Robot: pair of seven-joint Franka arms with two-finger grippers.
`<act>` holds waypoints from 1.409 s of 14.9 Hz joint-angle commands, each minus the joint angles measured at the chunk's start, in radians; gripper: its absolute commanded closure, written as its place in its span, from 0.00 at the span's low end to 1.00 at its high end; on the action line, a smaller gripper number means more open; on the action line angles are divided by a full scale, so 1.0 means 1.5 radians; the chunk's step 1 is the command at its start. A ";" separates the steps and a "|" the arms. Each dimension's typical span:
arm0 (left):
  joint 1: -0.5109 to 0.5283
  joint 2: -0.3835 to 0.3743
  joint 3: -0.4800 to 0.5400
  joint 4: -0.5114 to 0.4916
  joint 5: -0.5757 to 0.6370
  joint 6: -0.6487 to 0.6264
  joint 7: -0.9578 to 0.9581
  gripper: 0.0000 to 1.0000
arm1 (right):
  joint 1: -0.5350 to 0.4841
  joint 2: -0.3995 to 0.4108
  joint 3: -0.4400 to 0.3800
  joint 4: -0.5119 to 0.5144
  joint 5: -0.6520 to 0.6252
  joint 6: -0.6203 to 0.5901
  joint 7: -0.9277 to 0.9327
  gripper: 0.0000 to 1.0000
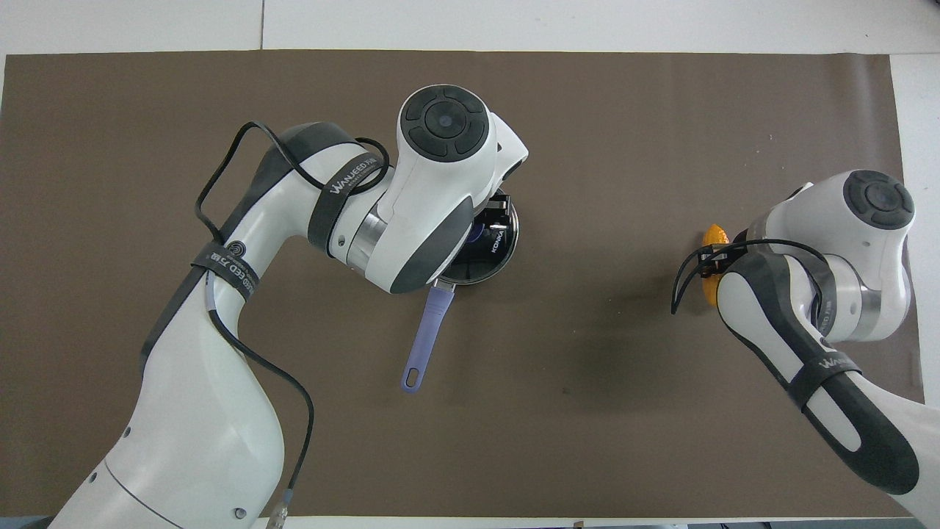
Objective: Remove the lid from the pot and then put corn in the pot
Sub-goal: 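Grasp the lid knob with the left gripper while the right gripper grasps the corn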
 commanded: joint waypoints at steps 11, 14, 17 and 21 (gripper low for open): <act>-0.003 -0.003 -0.001 -0.037 0.005 0.052 -0.048 0.01 | 0.049 0.000 0.038 0.140 0.008 -0.141 0.036 1.00; -0.003 -0.003 -0.002 -0.038 0.000 0.061 -0.053 0.07 | 0.057 0.000 0.039 0.144 0.007 -0.142 0.055 1.00; -0.001 -0.003 -0.002 -0.038 0.001 0.061 -0.054 0.19 | 0.058 0.000 0.039 0.148 0.007 -0.150 0.055 1.00; 0.000 -0.003 -0.002 -0.038 0.001 0.061 -0.054 0.43 | 0.059 0.003 0.040 0.155 0.007 -0.146 0.055 1.00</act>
